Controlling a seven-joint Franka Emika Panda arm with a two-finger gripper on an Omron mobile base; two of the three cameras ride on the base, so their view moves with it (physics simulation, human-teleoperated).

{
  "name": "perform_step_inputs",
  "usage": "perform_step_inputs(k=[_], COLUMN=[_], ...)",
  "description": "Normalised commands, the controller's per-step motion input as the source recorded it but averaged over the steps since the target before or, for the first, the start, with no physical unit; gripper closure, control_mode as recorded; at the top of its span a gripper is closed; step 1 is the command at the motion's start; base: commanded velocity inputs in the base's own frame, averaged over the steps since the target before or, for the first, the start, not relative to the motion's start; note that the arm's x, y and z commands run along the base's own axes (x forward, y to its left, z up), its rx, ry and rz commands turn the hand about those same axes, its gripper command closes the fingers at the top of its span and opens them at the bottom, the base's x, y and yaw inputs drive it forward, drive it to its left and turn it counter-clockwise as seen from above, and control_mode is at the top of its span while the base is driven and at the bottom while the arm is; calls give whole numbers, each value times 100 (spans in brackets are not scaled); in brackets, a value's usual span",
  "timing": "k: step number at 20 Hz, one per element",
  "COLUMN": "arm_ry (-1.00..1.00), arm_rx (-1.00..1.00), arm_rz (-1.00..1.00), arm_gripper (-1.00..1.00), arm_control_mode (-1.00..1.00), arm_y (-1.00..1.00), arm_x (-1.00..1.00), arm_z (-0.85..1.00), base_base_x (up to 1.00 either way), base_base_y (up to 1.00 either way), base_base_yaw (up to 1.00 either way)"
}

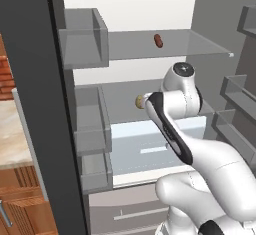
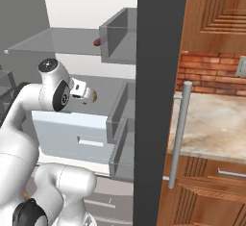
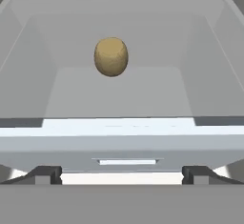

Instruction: Retrieve the sausage and cheese from the fridge and place them on the cutting board on the counter.

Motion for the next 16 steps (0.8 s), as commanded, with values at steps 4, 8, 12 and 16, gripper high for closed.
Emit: perform_step_inputs(k=[4,8,12,16], arm_ry=[0,0,0,0], arm_rx=[0,0,0,0], arm_rz=[0,0,0,0], arm_gripper=[-100,-100,-100,-100], arm_control_mode=[-100,-100,-100,-100], arm_y=[0,0,0,3], arm_x=[40,36,33,21], arm_z=[-3,-7,-9,-21], base_base_x=[0,0,0,0], base_base_y=[0,0,0,0], base_base_yaw=[0,0,0,0])
